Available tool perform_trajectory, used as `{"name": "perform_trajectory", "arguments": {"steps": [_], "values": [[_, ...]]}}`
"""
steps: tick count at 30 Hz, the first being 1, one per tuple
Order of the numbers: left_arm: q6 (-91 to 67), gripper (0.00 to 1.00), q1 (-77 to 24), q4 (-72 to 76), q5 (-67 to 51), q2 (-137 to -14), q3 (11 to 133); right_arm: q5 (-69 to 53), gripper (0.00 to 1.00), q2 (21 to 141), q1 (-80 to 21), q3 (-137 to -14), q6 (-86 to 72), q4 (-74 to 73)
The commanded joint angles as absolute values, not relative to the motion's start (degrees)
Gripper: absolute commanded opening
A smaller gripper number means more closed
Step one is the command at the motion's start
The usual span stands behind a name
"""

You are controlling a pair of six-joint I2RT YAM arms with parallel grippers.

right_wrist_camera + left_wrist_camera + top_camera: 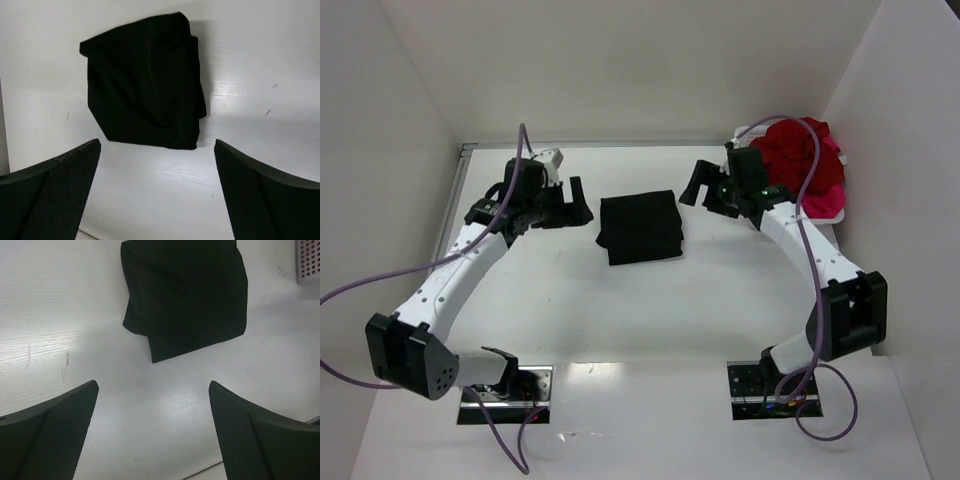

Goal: Fold and stack the t-shirts
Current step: Smooth out wrinkles on the folded tshirt

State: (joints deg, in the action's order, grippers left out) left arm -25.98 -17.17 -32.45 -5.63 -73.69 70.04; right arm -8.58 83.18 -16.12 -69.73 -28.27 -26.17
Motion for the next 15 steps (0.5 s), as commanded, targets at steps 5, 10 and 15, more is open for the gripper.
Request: {"name": "perform_trajectory", "arguments": {"steps": [5,10,15], "values": [[-26.6,0.99,-17.3,-27.5,-10.7,-81.0,73.3,-11.5,1.0,89.1,-15.7,-79.6,-25.3,-24.6],[-27.9,0.99,-17.3,-25.4,-7.1,-84.3,70.6,-11.6,1.0,92.8,-15.7,-80.2,-26.4,-23.1],[-28.5,0.99,-17.3,-25.4,-5.5,-88.8,70.6,-13.5,1.0,96.6,-18.0,-80.7,-25.8,-22.5]]}}
